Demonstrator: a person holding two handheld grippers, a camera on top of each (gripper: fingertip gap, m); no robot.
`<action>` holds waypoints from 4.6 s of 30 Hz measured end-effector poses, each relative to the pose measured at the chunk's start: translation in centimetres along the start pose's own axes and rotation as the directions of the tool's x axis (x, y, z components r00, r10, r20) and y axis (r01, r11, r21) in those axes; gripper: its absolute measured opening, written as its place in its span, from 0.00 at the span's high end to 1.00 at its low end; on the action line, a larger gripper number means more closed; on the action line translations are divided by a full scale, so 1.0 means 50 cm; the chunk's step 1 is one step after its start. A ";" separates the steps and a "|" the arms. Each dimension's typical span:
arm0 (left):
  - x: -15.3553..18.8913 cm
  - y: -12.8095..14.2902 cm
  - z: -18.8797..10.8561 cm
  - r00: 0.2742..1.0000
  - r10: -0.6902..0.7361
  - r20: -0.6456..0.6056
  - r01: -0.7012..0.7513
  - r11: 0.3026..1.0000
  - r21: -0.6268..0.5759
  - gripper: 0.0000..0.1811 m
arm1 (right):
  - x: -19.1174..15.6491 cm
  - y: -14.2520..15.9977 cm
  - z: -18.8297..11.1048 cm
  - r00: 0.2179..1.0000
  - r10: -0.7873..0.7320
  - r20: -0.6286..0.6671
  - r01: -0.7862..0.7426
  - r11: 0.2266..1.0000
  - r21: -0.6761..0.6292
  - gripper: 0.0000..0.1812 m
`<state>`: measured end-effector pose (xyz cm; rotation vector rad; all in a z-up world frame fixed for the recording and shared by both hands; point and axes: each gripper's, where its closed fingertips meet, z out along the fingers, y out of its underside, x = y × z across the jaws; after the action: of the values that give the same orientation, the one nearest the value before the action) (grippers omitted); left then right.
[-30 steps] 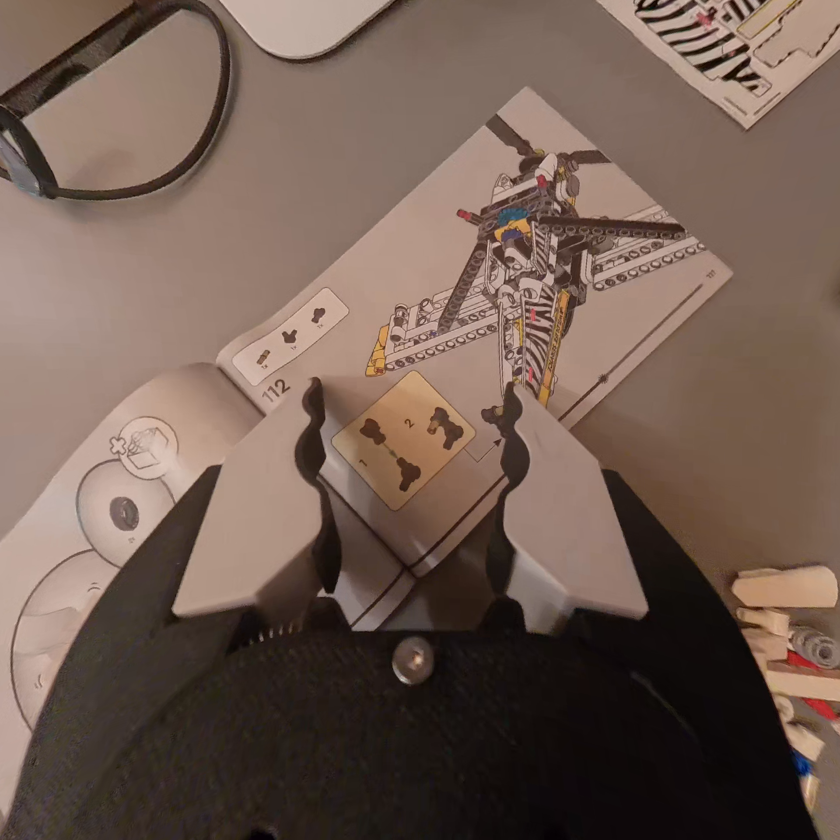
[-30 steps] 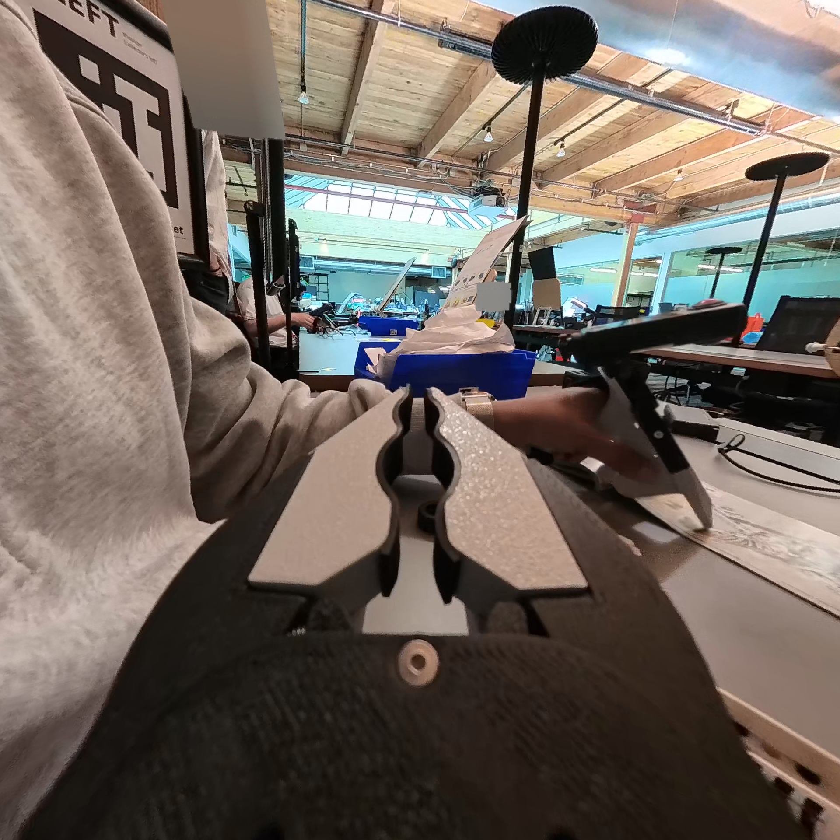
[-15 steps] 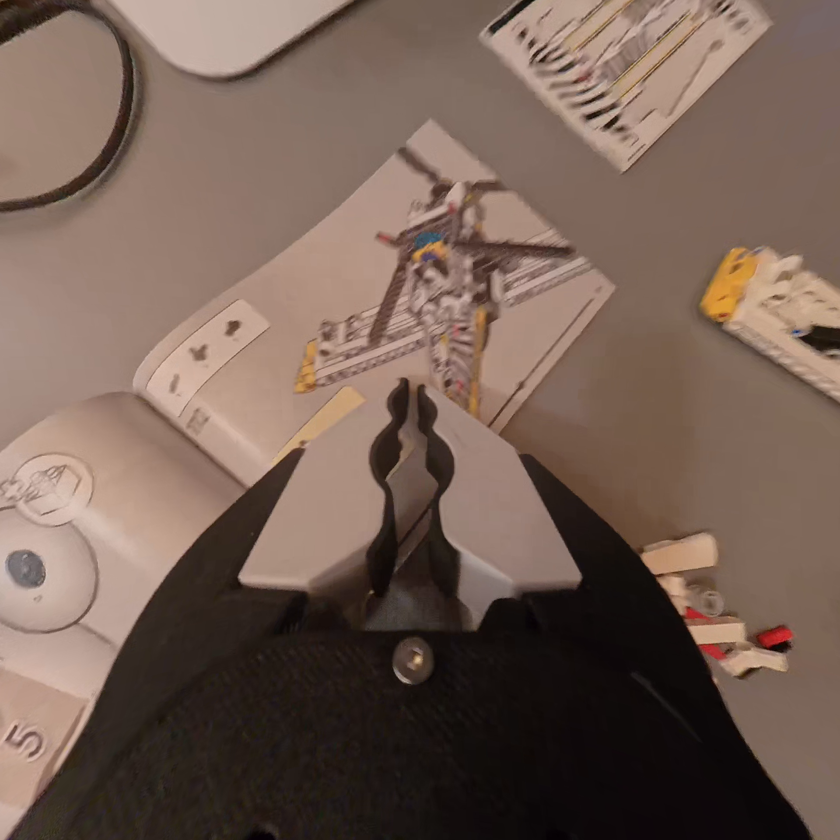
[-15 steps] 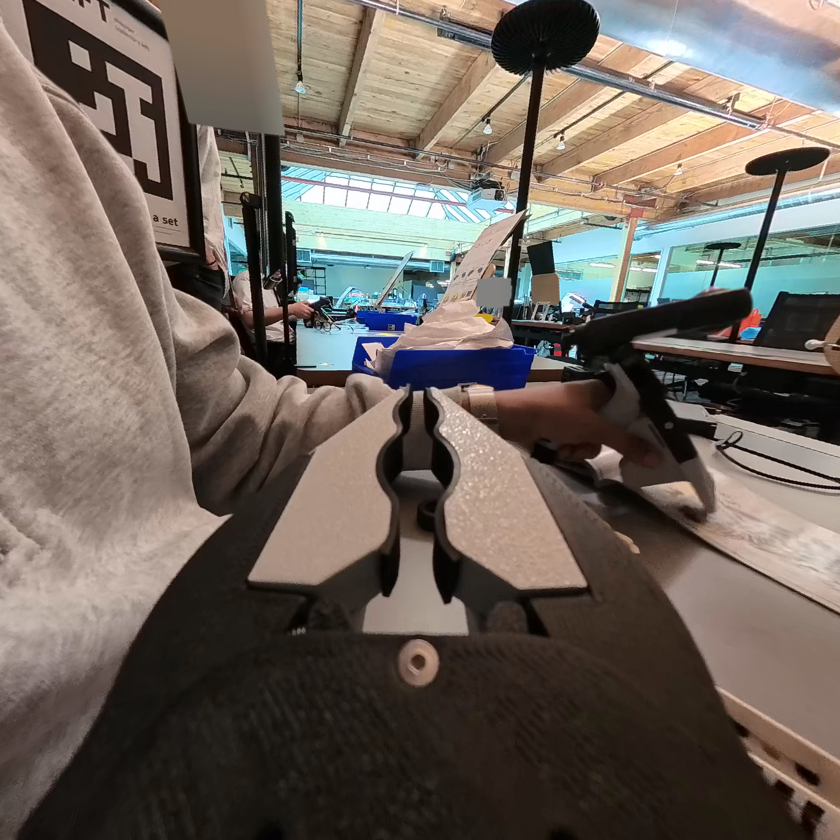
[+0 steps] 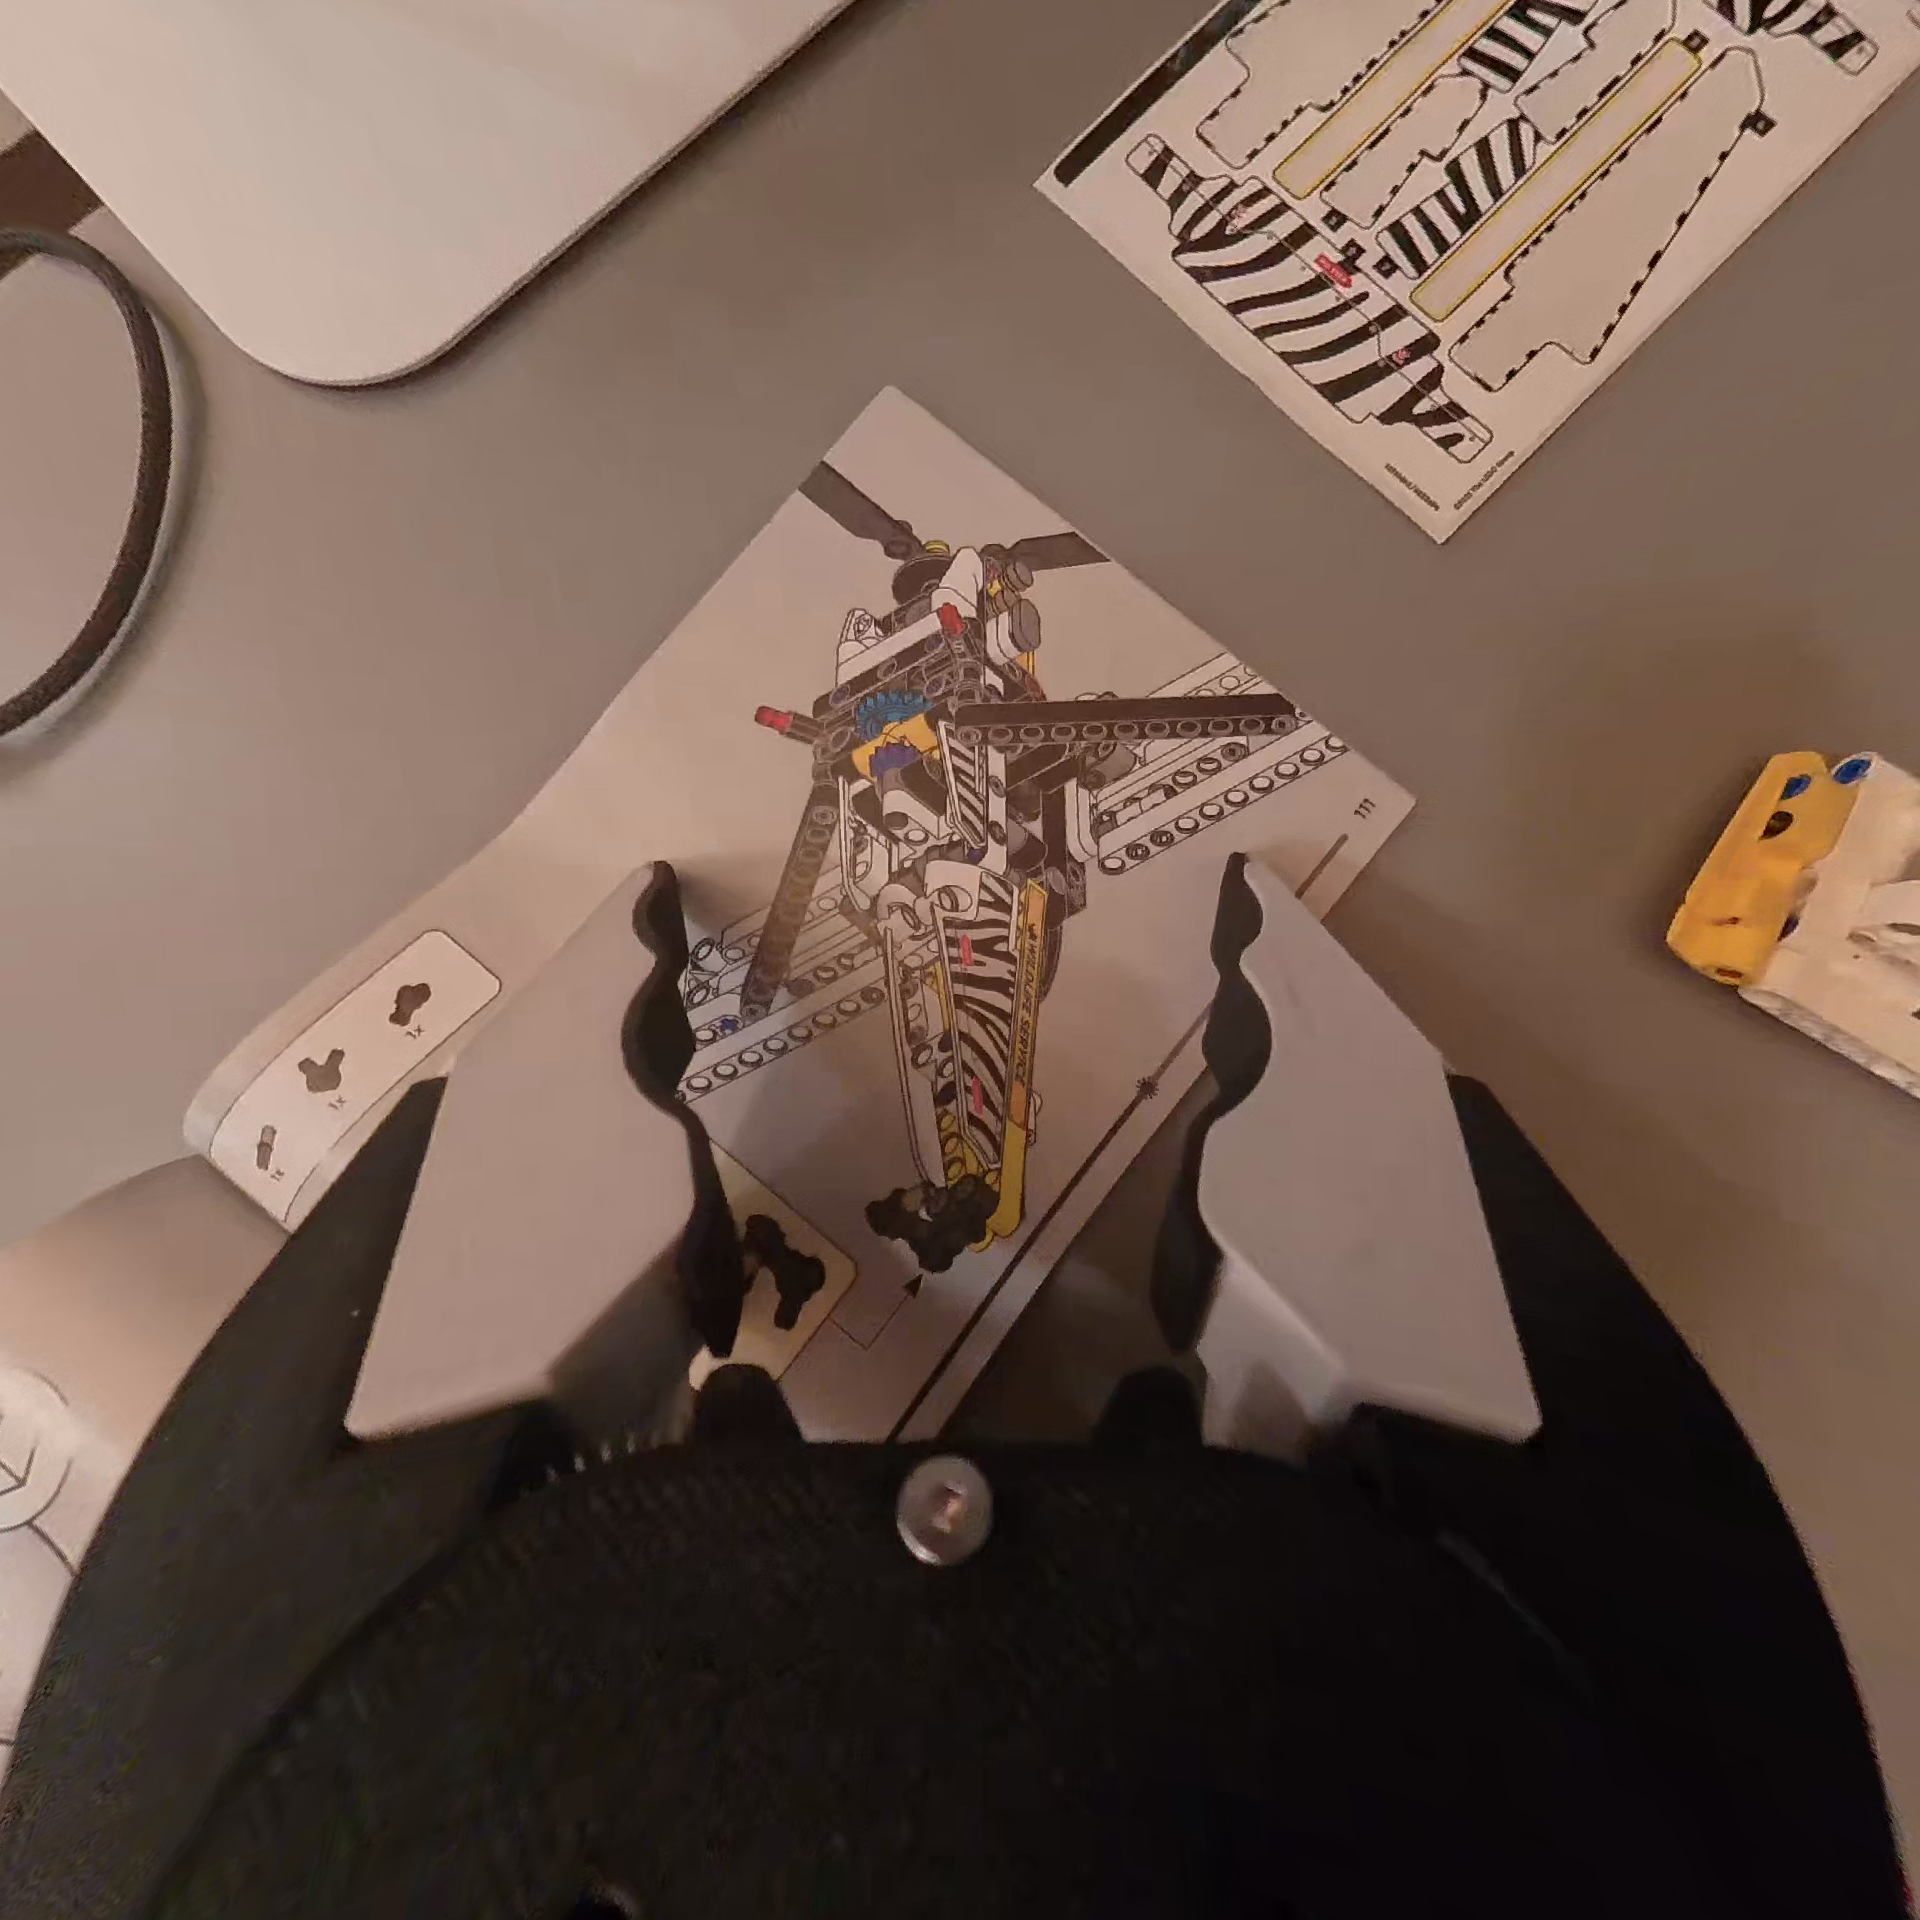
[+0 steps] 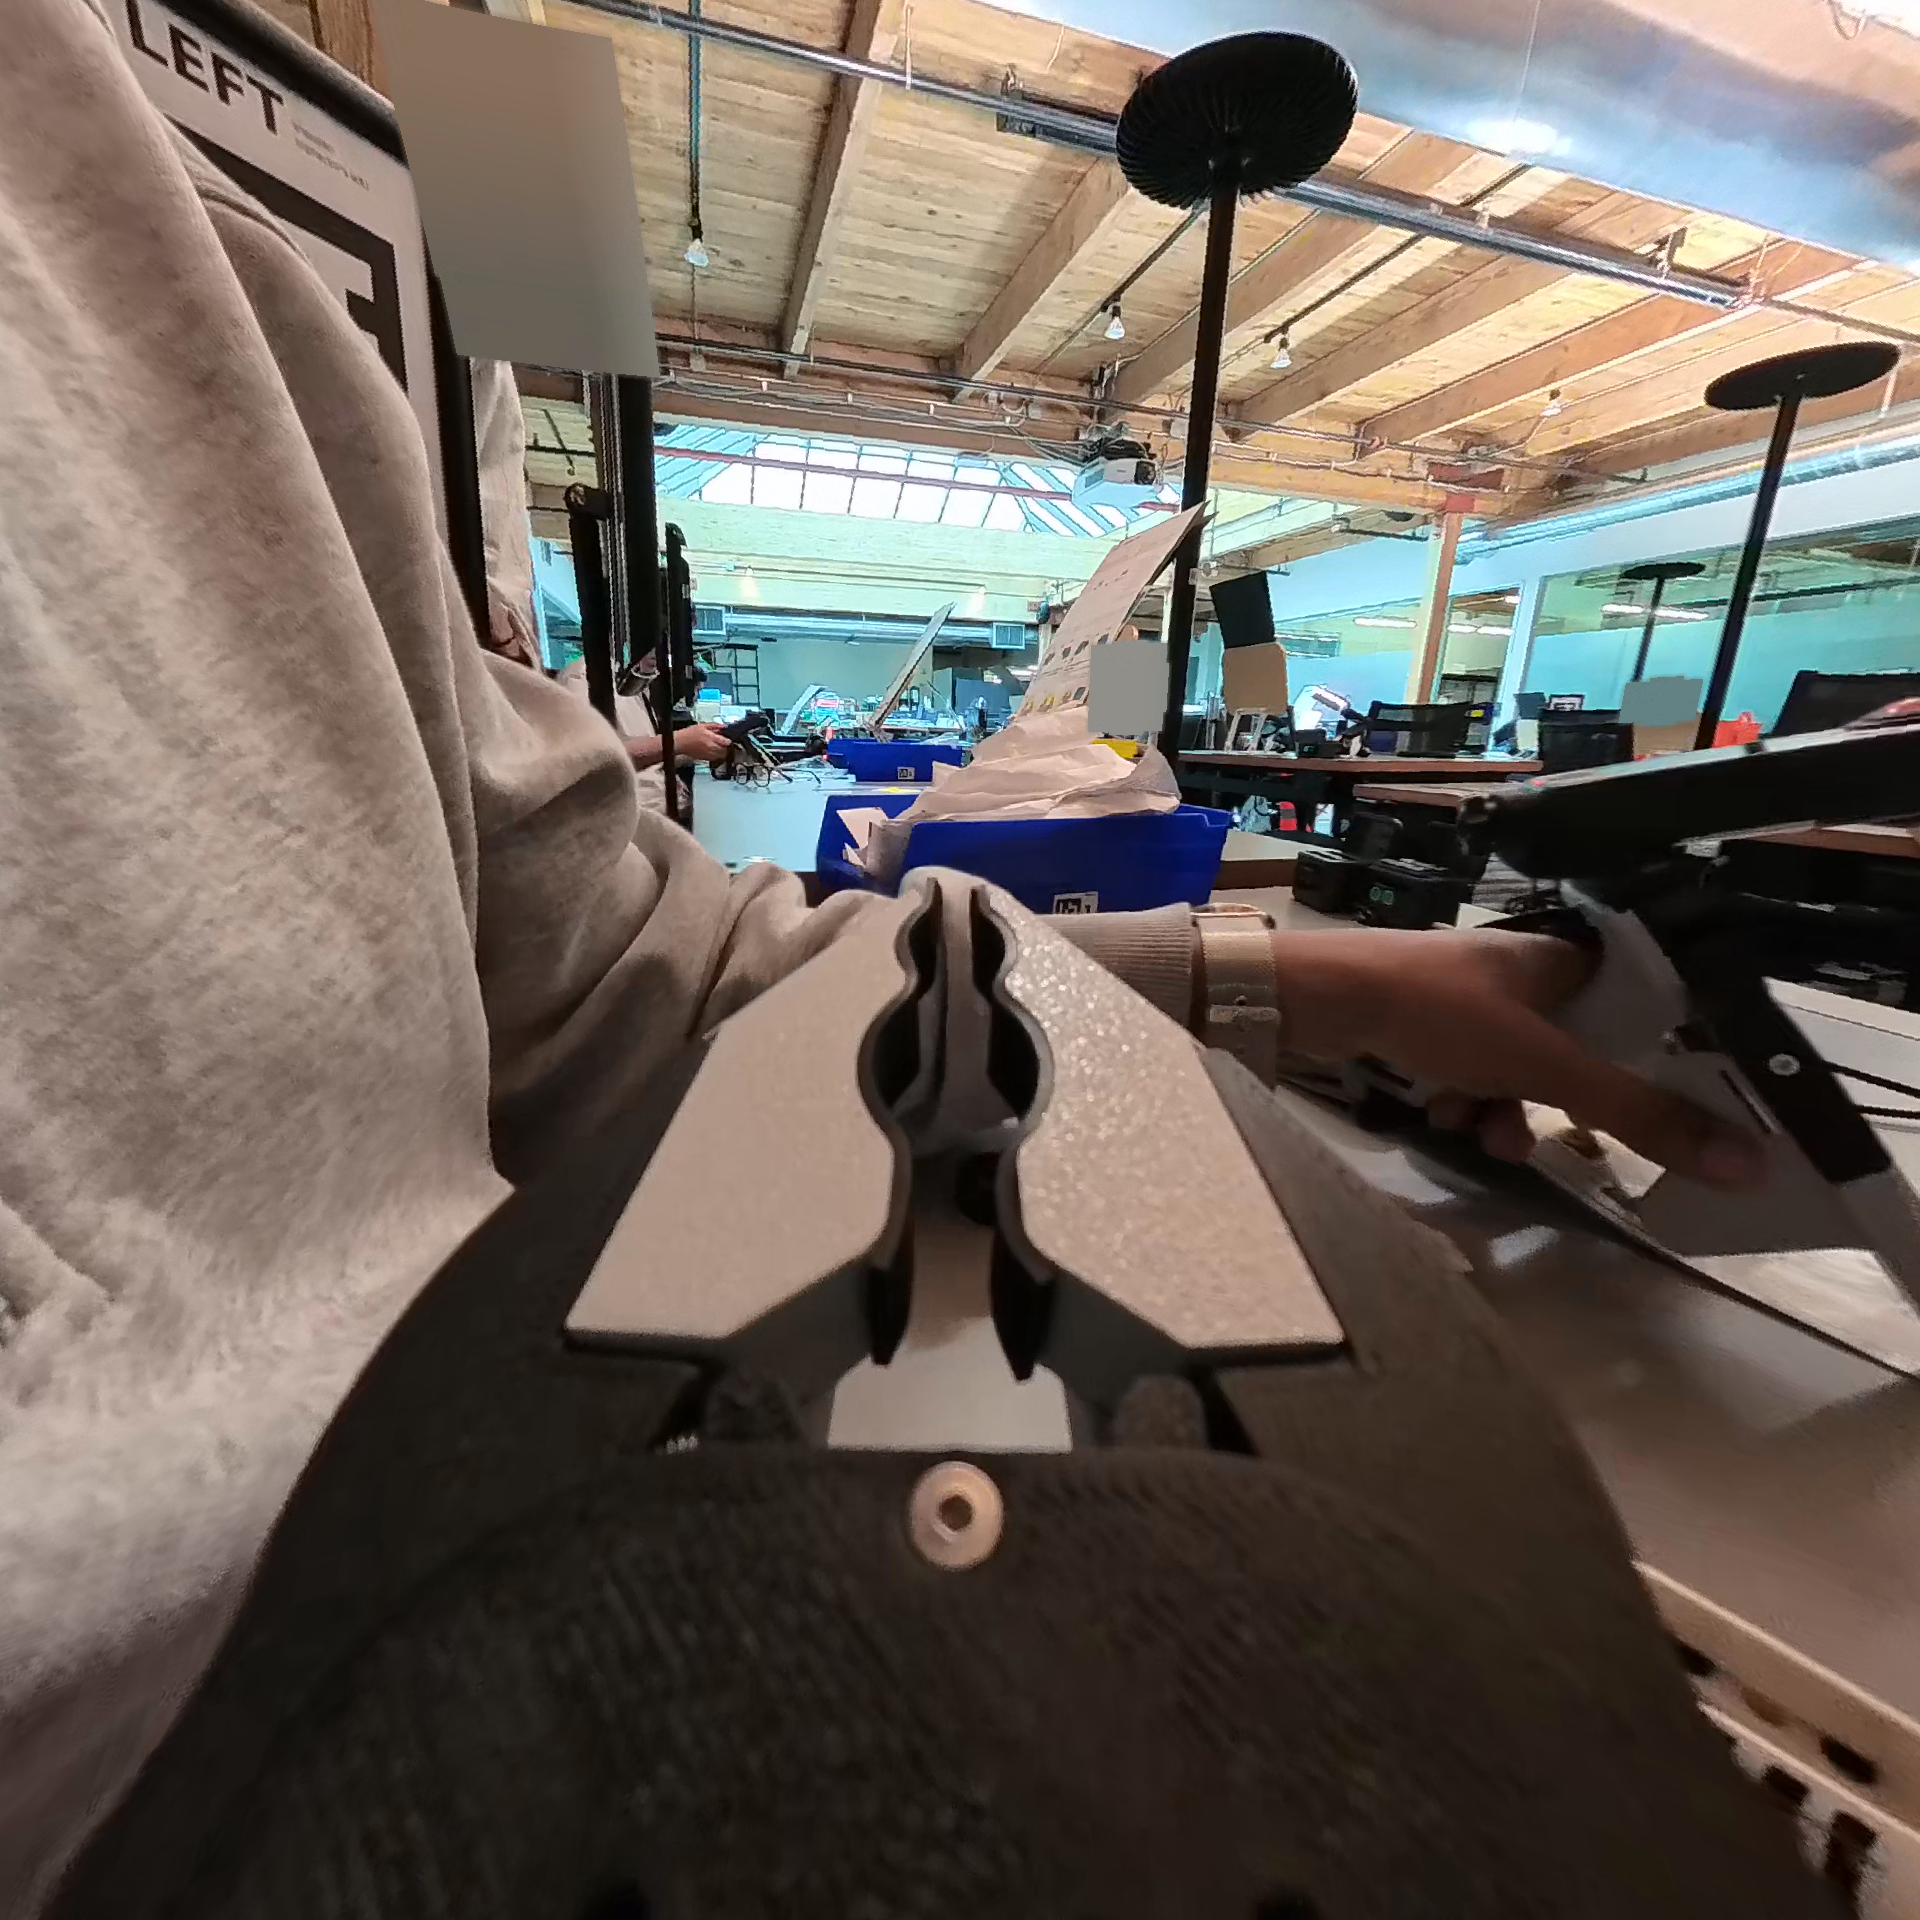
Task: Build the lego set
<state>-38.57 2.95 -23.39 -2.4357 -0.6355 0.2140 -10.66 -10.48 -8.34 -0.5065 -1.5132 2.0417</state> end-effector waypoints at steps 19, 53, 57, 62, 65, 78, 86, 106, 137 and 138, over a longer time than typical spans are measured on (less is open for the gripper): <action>-0.035 -0.012 -0.033 0.998 -0.046 -0.031 0.048 0.998 0.041 1.00 | -0.001 0.005 0.001 1.000 -0.017 -0.003 0.017 1.000 -0.015 0.98; -0.403 0.127 -0.484 0.856 -0.417 -0.306 0.484 0.433 0.761 0.79 | -0.010 0.013 0.010 0.999 -0.045 0.004 0.045 0.999 -0.026 0.99; -0.398 0.124 -0.466 0.859 -0.412 -0.303 0.482 0.451 0.752 0.81 | -0.005 0.013 0.011 0.999 -0.041 0.003 0.041 0.999 -0.018 0.99; -0.393 0.121 -0.463 0.860 -0.406 -0.309 0.484 0.456 0.747 0.81 | -0.001 0.018 0.014 0.999 -0.037 0.003 0.037 0.999 -0.018 0.98; -0.391 0.119 -0.463 0.862 -0.403 -0.309 0.482 0.459 0.746 0.80 | 0.001 0.022 0.018 0.999 -0.036 0.002 0.036 0.999 -0.019 0.98; -0.386 0.120 -0.441 0.865 -0.406 -0.293 0.479 0.498 0.723 0.81 | 0.010 0.031 0.026 1.000 -0.027 0.001 0.027 1.000 -0.012 0.98; -0.386 0.120 -0.442 0.868 -0.407 -0.283 0.471 0.501 0.726 0.81 | 0.011 0.032 0.029 1.000 -0.026 0.001 0.026 1.000 -0.011 0.98; -0.382 0.120 -0.434 0.872 -0.408 -0.270 0.466 0.522 0.715 0.83 | 0.012 0.033 0.031 1.000 -0.025 0.001 0.025 1.000 -0.009 0.98; -0.371 0.259 -0.222 0.898 -0.415 0.149 0.388 0.904 0.181 0.89 | -0.004 0.015 0.016 1.000 -0.021 0.002 0.021 1.000 -0.007 0.98; -0.370 0.260 -0.222 0.895 -0.422 0.143 0.395 0.901 0.181 0.90 | -0.004 0.013 0.014 1.000 -0.021 0.002 0.021 1.000 -0.006 0.98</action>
<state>-46.35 -21.00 -22.14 -2.0959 -1.1549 0.2964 -11.05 -11.28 -8.77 -0.4894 -1.5194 2.0228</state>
